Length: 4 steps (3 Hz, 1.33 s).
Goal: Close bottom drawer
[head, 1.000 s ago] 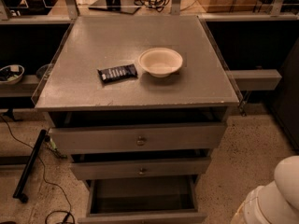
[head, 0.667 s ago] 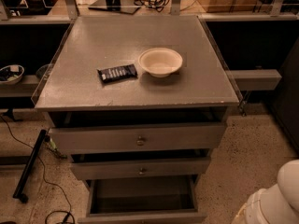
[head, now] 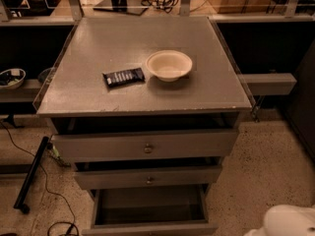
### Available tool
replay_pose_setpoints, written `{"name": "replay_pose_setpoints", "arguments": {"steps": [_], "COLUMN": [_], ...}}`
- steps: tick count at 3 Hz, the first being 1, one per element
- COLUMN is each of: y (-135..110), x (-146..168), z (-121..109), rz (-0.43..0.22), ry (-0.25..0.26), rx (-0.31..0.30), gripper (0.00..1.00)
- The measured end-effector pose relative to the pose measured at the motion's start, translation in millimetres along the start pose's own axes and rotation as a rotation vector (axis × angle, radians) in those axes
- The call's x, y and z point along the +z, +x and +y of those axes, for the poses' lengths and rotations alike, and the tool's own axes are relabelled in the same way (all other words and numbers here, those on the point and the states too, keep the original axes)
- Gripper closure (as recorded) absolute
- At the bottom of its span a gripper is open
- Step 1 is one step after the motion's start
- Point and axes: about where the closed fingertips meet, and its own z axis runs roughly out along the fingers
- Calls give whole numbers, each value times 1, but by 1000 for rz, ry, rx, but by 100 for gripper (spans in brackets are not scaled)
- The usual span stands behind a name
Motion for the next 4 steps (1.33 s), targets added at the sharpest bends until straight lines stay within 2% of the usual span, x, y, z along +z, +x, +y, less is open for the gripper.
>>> {"name": "replay_pose_setpoints", "arguments": {"steps": [1,2,3,4], "y": [0,0,0,-10], "x": [38,38,63,100], "z": [6,6,-1,-27], "rz": [5,5,-17,-52], "ry": [-43,-43,-72,-94], "rx": [21,21,33,39], "gripper": [100,100,100,100]}}
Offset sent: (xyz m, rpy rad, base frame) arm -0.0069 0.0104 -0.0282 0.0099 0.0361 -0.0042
